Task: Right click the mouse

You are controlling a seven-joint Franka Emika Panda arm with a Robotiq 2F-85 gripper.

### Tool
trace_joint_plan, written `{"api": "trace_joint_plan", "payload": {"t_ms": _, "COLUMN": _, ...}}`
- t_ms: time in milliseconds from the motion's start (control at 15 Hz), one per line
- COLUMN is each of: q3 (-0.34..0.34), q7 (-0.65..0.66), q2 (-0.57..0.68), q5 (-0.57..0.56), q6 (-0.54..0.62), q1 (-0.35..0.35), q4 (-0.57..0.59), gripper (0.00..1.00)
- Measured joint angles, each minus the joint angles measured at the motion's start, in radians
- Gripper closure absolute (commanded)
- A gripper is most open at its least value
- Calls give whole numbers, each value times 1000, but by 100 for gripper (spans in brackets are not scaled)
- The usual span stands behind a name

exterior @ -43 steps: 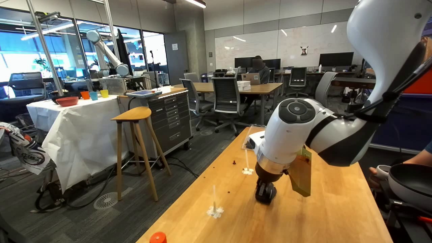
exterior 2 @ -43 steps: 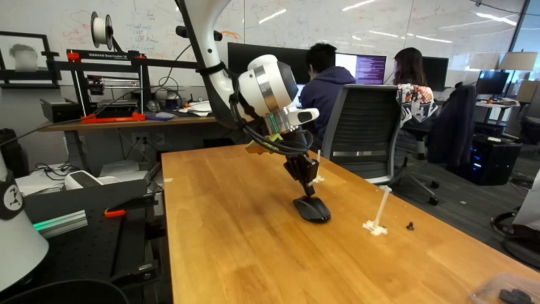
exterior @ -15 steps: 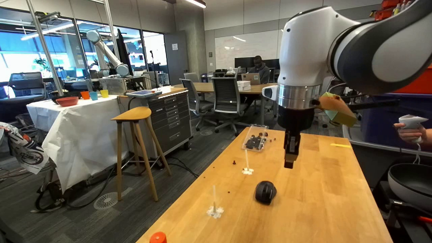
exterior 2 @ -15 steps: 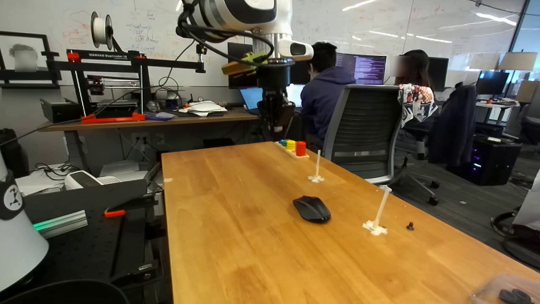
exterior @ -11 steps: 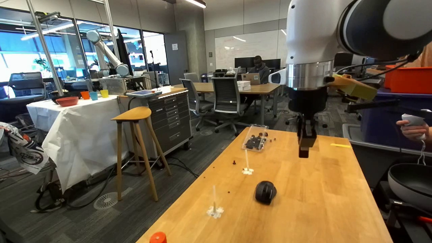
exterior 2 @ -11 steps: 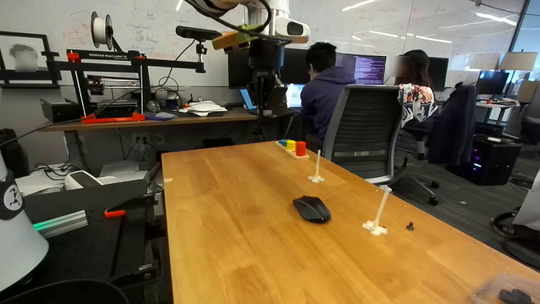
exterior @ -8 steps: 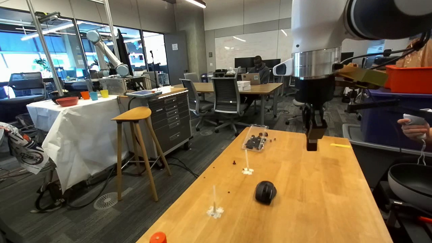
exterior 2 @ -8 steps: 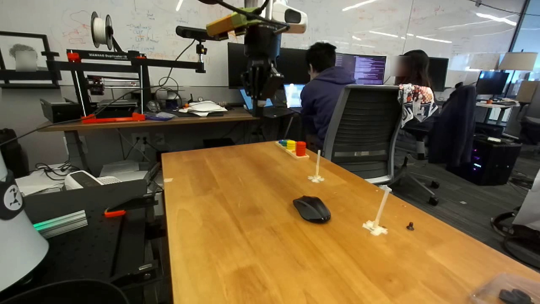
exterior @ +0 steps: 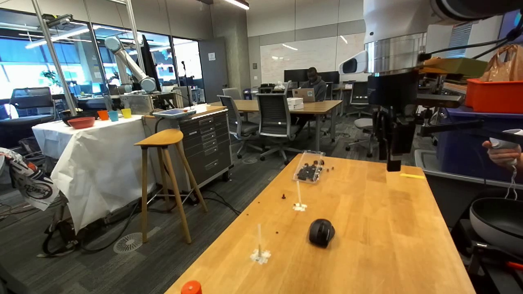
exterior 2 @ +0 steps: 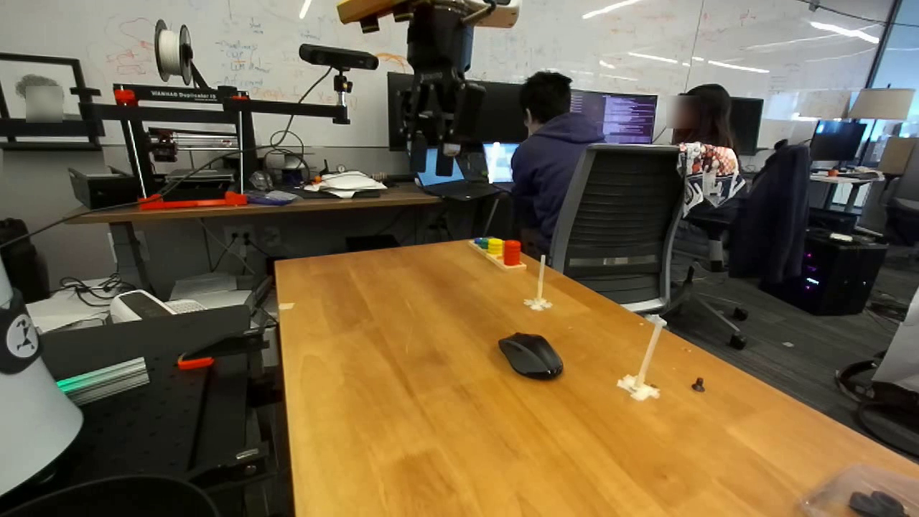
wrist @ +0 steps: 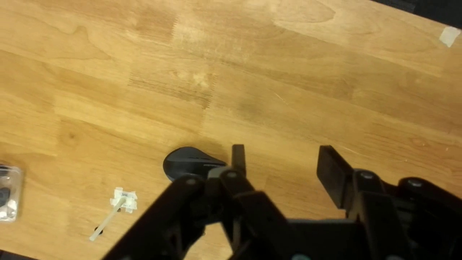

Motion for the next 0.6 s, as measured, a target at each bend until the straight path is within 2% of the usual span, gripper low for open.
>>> {"api": "trace_joint_plan", "payload": {"t_ms": 67, "q3": -4, "q7": -12, "q2": -6, "q5": 0, "q6": -15, "q1": -1, "q4": 0, "gripper": 4}}
{"api": "trace_joint_plan", "payload": {"t_ms": 133, "q3": -9, "q7": -23, "q2": -14, "q5": 0, "q6": -28, "q1": -2, "q4": 0, "gripper": 1}}
{"api": "trace_joint_plan", "payload": {"t_ms": 600, "q3": -46, "q7": -56, "q2": -96, "q5": 0, "q6": -195, "q1": -30, "q4": -1, "gripper": 0}}
